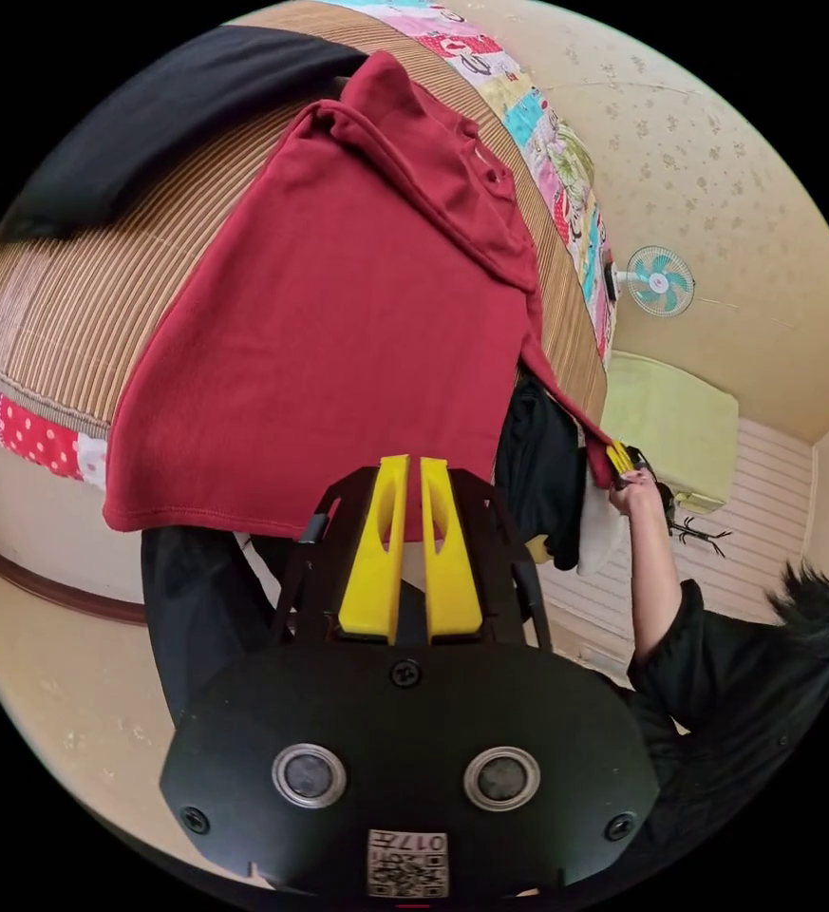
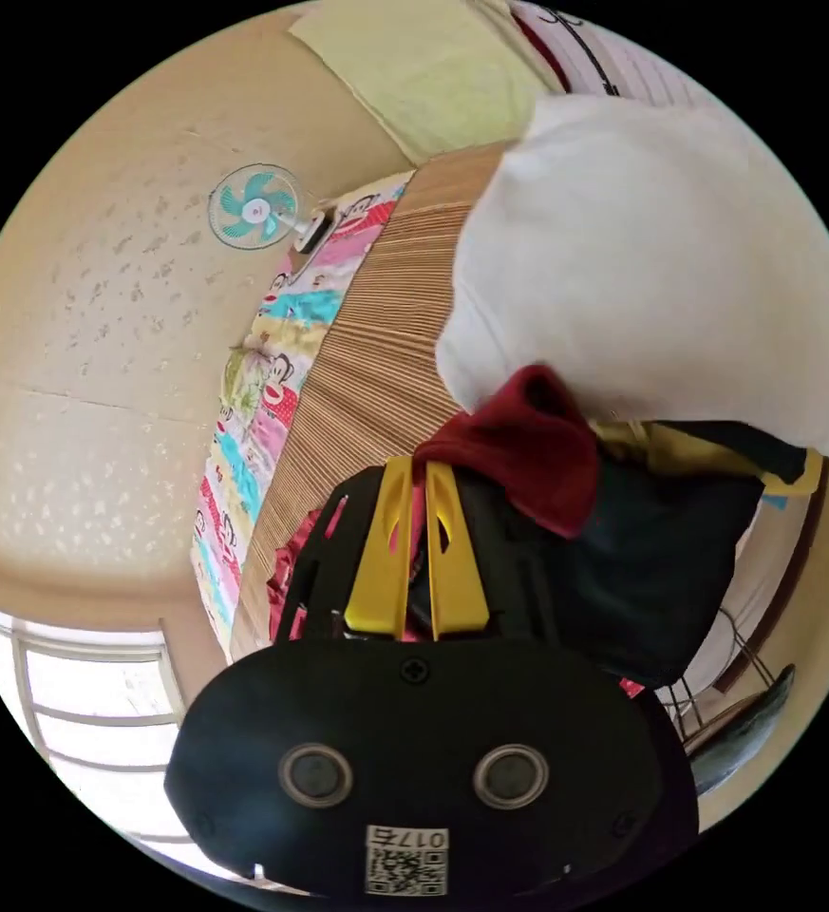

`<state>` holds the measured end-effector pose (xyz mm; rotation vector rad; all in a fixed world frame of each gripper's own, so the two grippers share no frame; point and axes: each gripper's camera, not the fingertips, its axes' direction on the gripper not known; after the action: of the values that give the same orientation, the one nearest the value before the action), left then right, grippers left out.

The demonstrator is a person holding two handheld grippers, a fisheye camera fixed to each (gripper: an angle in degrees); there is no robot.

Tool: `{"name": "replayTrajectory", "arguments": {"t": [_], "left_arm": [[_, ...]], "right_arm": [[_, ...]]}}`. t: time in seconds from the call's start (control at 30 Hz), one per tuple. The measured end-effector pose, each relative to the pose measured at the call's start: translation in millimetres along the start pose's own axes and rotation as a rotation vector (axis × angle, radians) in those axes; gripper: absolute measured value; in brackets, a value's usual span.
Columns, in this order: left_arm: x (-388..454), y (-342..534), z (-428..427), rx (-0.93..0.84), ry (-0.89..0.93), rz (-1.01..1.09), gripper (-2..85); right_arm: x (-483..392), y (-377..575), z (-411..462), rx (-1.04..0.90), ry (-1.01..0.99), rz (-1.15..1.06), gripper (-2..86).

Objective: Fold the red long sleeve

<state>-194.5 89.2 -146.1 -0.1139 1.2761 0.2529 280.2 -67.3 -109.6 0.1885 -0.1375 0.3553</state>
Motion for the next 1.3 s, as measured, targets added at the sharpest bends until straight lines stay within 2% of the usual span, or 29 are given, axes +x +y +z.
{"name": "replayTrajectory", "arguments": {"t": [0.1,0.27,0.37,0.43,0.5,0.6,0.77,0.9,1.03,1.1,1.17,1.27,1.3], "left_arm": [[-10.8,4.4,-21.7,0.022,-0.001,-0.009,2.9],[-32.0,10.1,-57.6,0.068,-0.026,-0.015,4.0],[-53.9,14.6,-80.9,0.092,-0.055,-0.04,5.0],[-75.2,17.9,-101.9,0.098,-0.1,-0.052,6.1],[-91.6,20.0,-119.1,0.089,-0.154,-0.051,7.0],[-120.6,22.2,-146.7,0.037,-0.247,-0.033,9.2],[-156.0,13.7,-164.6,-0.139,-0.333,0.057,13.1],[-167.8,-6.0,-154.5,-0.321,-0.319,0.165,14.6],[-165.5,-20.9,-146.6,-0.437,-0.276,0.208,10.4],[-163.3,-23.5,-149.9,-0.471,-0.251,0.198,5.7],[-162.0,-24.4,-165.1,-0.479,-0.187,0.174,4.6],[-156.2,-20.1,-211.2,-0.485,0.013,0.185,3.9],[-149.9,-16.1,-235.9,-0.475,0.132,0.193,3.8]], "right_arm": [[-109.8,14.8,0.3,0.067,-0.157,-0.292,3.0],[-253.5,103.7,69.2,-0.076,-0.374,-0.691,3.3],[-287.1,197.3,152.2,-0.361,-0.371,-0.924,3.8],[-267.7,271.9,225.7,-0.732,-0.256,-1.047,4.2],[-229.0,301.6,251.6,-0.882,-0.104,-1.043,4.4],[-155.0,294.5,227.7,-0.897,-0.052,-0.943,5.0],[-40.0,242.7,156.3,-0.858,0.189,-0.764,7.7],[29.4,221.5,126.6,-0.978,0.326,-0.715,11.9],[71.4,223.0,133.2,-1.121,0.299,-0.658,11.7],[79.0,215.4,132.8,-1.091,0.307,-0.594,9.8],[80.9,208.7,124.4,-1.085,0.251,-0.542,6.7],[82.6,199.2,88.5,-1.064,0.112,-0.498,3.8],[85.8,190.8,67.8,-1.049,0.008,-0.434,3.4]]}}
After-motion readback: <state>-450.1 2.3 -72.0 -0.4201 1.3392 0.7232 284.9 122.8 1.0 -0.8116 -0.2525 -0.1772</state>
